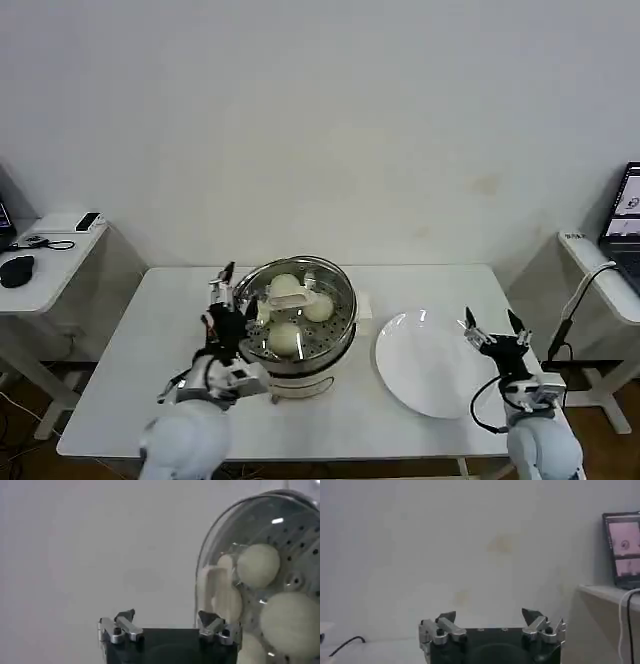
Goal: Take steamed baozi put them in steamer then cover it.
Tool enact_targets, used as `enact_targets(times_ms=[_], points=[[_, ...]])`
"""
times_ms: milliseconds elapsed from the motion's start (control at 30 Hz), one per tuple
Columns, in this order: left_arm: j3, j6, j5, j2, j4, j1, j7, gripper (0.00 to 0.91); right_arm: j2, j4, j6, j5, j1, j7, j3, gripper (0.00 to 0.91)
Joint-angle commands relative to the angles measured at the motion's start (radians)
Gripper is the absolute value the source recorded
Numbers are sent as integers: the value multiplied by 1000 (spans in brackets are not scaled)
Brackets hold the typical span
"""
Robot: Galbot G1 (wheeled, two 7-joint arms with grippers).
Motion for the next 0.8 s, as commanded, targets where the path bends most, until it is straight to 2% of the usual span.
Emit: enact_targets(times_ms=[33, 133, 167, 233, 367, 600, 800], points=[[-280, -141, -559, 26, 7, 71, -112, 907, -7, 21, -40, 13, -8, 8, -27, 907], [-356, -236, -733, 30, 55, 121, -154, 907, -17, 28, -54, 17, -16, 19, -41, 907], [-387, -294, -797, 28, 81, 144, -185, 907, -21, 31, -57, 20, -19, 20, -43, 907], [-419, -343, -841, 23, 105, 173, -203, 907, -25, 34, -59, 20, -26, 24, -50, 907], [-468, -339, -962, 22, 115, 252, -210, 907, -22, 35, -61, 18, -31, 30, -63, 907], [-480, -313, -1020, 8, 149, 309, -205, 907, 7, 39, -61, -36, -39, 28, -101, 907], [-466, -303, -1021, -7, 162, 330, -201, 907, -3, 55, -62, -76, -40, 39, -143, 907]])
